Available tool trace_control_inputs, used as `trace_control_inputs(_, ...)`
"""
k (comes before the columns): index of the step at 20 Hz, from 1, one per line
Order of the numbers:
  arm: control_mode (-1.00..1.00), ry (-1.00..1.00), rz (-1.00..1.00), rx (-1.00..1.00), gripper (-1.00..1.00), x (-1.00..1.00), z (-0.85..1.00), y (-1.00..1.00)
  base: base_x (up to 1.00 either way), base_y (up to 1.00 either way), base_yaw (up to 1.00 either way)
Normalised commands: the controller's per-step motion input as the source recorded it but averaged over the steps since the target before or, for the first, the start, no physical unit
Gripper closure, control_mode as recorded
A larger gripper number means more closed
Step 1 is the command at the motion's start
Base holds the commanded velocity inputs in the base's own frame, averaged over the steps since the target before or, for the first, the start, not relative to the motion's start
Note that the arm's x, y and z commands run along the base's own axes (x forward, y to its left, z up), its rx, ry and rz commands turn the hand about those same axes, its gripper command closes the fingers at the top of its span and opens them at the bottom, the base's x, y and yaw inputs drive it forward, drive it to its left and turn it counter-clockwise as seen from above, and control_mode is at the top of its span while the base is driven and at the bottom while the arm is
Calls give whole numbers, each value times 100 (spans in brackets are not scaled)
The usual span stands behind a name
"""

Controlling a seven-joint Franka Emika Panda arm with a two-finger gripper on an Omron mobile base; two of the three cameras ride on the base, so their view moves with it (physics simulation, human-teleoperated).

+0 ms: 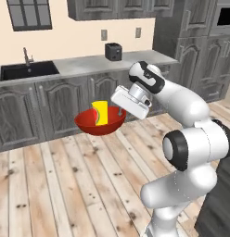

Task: Place the cup inside the bowl on the dining table and move the bowl to any counter.

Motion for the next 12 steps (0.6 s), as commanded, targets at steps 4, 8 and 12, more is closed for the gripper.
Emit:
trace_control_inputs(4,100,0,0,0,100,0,0,0,93,31,-5)
trace_control_inputs(8,100,0,0,0,100,0,0,0,92,24,-4)
trace_control_inputs(12,100,0,0,0,100,0,0,0,95,23,-3)
